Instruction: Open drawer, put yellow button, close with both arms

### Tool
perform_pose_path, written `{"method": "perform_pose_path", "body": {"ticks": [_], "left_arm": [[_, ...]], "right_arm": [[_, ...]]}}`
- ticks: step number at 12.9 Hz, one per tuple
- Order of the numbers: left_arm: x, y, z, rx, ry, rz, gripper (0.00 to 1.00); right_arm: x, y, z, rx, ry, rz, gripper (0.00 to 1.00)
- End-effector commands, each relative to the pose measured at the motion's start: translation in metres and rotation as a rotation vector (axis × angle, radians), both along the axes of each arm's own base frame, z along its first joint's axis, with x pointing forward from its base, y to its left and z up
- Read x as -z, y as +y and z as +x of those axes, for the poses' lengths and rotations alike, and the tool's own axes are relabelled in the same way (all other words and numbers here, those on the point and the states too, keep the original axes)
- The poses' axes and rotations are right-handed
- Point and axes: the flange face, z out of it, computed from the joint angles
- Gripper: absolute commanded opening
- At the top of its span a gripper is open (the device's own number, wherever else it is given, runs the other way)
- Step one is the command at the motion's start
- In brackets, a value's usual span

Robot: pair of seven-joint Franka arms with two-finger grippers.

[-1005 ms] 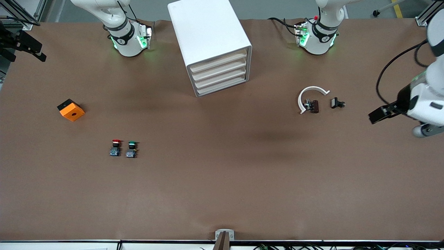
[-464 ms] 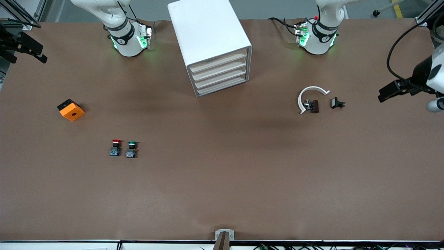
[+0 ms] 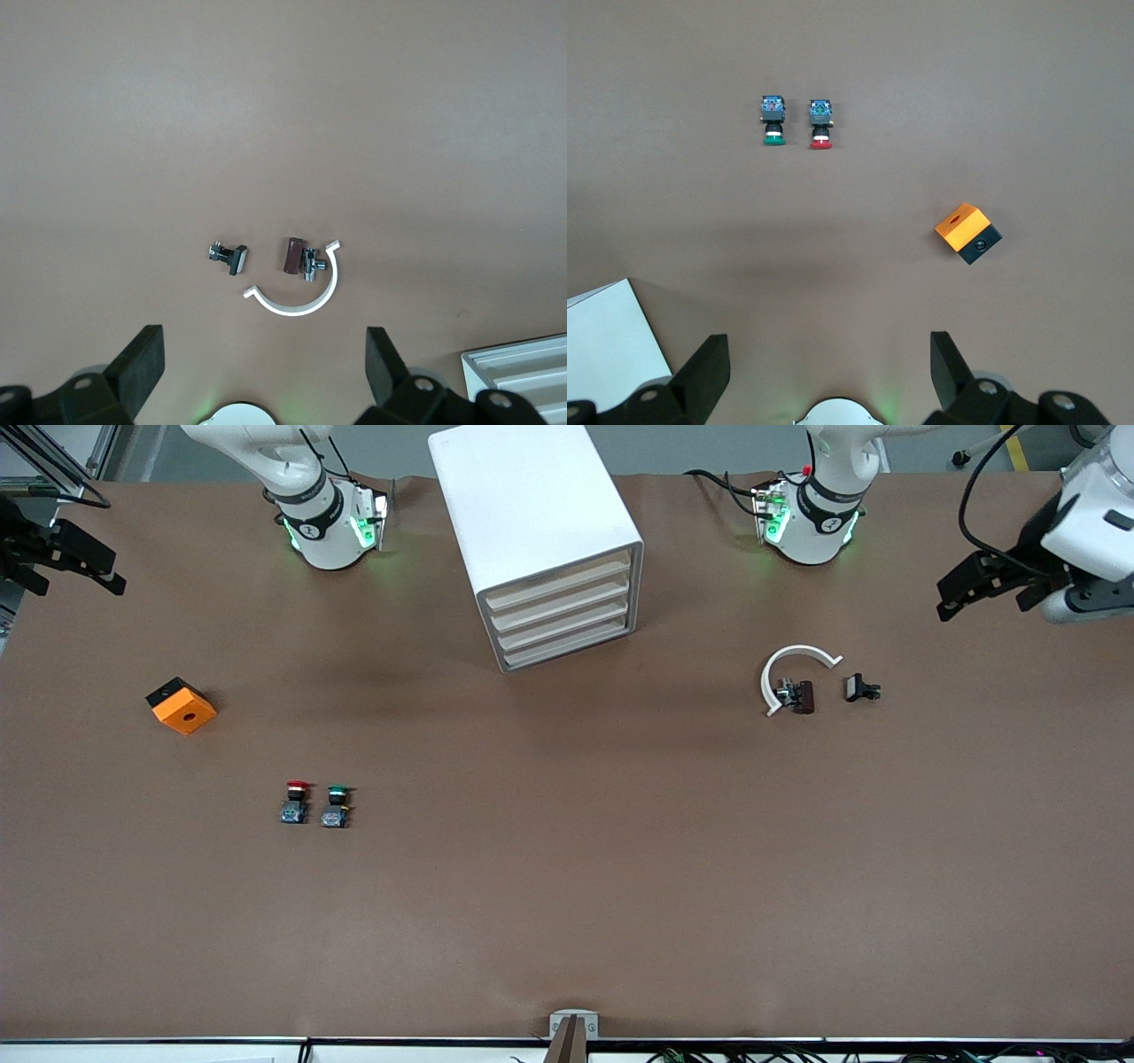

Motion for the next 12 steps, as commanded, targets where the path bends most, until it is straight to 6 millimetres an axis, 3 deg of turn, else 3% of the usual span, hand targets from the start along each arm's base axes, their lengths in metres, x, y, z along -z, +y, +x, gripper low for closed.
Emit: {"method": "perform_pose_path", "body": {"ticks": [1,4,6,12], "left_arm": [[0.001,0.003,-0.004,-0.001,-0.016,-0.009,1.0],[-0.007,0.008,0.003,0.015,-0.032,-0.014,1.0],[-0.006,0.009,0.014,0.01,-0.028,-0.02,1.0],[0.0,0.013,0.02,-0.01,-0.015,-0.026,1.0]], "right_arm": [[-0.008,0.001,0.003,0.0,-0.006,-0.004,1.0],[-0.011,0.001,0.003,0.0,-0.007,-0.006,1.0],[-0.012,0.0,0.003,0.002,-0.01,-0.006,1.0],[-0.016,0.0,0.003,0.005,-0.018,-0.006,1.0]]}}
